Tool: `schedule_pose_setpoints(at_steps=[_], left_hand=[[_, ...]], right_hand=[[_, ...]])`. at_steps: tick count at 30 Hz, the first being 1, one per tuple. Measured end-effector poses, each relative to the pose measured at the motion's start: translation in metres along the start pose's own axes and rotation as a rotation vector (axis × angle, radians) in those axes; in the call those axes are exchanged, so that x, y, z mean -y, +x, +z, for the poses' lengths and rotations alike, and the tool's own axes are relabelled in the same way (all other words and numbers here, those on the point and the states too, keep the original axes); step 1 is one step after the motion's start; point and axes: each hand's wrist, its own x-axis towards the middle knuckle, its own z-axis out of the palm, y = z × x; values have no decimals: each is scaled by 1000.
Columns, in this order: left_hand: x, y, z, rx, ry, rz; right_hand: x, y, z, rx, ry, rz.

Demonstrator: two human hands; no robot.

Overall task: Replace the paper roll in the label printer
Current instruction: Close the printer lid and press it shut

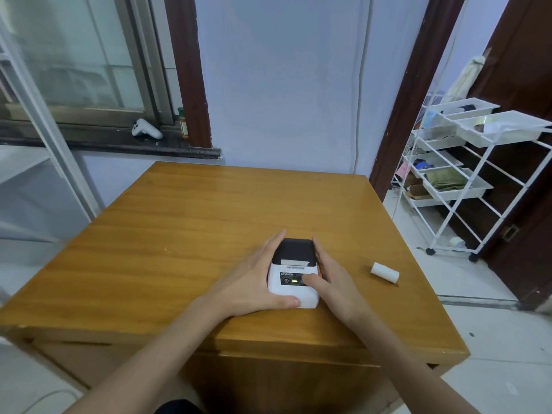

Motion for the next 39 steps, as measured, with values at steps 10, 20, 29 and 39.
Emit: schedule_pose_setpoints(at_steps=[10,20,29,39], left_hand=[[0,1,0,-6,8,-2],[-2,0,0,-5,5,-17],[-3,0,0,-13,15,-21],[-2,-1,1,-19,21,-17]], right_hand=[[-1,0,-4,26,-17,-17],[-3,4,-2,-82,178,25],[-6,6,-1,-90,143,7],[-7,7,-1,-92,141,-5]])
